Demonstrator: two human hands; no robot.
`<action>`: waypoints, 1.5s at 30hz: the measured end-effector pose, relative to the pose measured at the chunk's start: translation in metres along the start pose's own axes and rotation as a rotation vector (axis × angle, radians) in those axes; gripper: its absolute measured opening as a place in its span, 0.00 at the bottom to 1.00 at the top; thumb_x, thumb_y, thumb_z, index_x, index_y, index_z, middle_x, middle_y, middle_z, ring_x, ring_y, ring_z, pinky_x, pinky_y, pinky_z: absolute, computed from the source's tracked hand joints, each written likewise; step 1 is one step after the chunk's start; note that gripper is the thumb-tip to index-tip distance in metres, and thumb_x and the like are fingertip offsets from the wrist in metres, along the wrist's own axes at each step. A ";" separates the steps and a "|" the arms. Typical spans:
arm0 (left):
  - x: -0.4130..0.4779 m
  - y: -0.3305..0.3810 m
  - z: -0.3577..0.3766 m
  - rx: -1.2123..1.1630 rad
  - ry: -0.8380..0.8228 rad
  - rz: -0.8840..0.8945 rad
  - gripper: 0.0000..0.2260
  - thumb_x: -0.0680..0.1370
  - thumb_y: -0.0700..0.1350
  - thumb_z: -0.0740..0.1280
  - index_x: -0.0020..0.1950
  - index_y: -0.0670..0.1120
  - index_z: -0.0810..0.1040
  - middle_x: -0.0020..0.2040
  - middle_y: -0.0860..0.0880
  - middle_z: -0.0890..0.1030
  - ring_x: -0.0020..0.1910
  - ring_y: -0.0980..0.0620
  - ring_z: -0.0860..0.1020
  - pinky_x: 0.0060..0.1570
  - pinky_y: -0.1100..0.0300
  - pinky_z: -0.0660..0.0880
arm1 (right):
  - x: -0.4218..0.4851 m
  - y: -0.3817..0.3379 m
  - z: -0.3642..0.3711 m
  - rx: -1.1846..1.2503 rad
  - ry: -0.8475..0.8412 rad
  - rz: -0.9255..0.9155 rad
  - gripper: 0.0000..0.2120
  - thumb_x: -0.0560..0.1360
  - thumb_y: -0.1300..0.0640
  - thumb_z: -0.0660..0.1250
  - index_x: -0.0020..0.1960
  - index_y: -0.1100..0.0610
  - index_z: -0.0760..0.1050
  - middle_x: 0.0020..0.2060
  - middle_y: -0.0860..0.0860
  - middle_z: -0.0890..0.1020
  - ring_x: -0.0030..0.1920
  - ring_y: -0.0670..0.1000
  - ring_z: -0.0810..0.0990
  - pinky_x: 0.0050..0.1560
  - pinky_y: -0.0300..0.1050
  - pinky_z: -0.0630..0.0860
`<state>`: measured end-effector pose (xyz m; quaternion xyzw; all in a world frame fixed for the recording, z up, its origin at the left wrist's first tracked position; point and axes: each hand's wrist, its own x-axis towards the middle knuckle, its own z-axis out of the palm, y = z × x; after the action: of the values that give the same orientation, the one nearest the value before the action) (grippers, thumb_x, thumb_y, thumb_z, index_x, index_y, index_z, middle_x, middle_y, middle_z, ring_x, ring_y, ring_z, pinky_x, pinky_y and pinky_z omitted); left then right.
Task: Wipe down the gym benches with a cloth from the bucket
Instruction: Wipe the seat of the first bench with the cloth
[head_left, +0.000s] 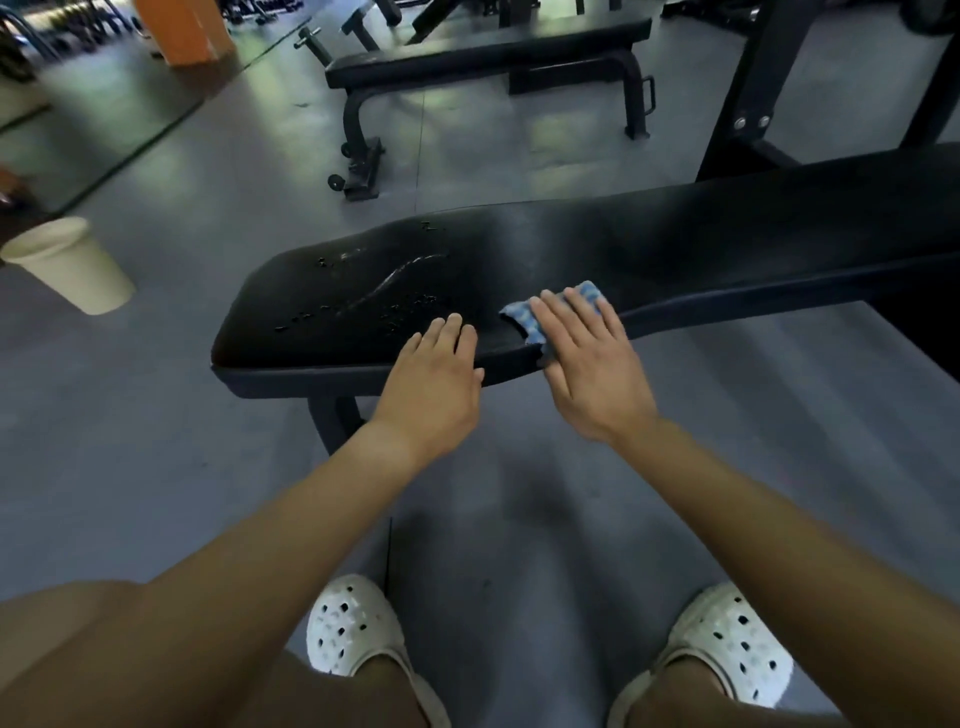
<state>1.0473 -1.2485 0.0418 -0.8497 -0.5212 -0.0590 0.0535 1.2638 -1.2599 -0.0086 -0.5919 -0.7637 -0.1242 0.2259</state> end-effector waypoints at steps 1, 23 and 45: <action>0.000 0.000 0.000 0.000 -0.004 0.000 0.25 0.86 0.50 0.57 0.81 0.40 0.60 0.82 0.40 0.60 0.81 0.42 0.58 0.80 0.47 0.57 | -0.001 0.010 -0.003 -0.024 -0.026 -0.055 0.31 0.80 0.53 0.56 0.82 0.55 0.56 0.80 0.51 0.62 0.81 0.53 0.56 0.80 0.56 0.50; -0.022 -0.012 0.002 -0.193 0.231 -0.132 0.20 0.82 0.47 0.65 0.73 0.41 0.71 0.72 0.42 0.72 0.72 0.43 0.69 0.74 0.46 0.66 | 0.012 0.005 0.000 0.118 -0.011 -0.087 0.26 0.80 0.54 0.54 0.78 0.56 0.65 0.75 0.51 0.70 0.77 0.53 0.64 0.79 0.53 0.55; -0.038 -0.039 0.012 -0.144 0.290 -0.290 0.13 0.84 0.48 0.61 0.63 0.43 0.77 0.59 0.47 0.78 0.56 0.45 0.76 0.59 0.49 0.72 | 0.008 -0.006 0.000 0.095 0.049 -0.030 0.30 0.75 0.56 0.57 0.77 0.57 0.66 0.76 0.53 0.69 0.77 0.54 0.65 0.79 0.55 0.56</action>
<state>0.9959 -1.2624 0.0253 -0.7500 -0.6195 -0.2246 0.0581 1.2565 -1.2551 -0.0040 -0.5657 -0.7718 -0.1055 0.2705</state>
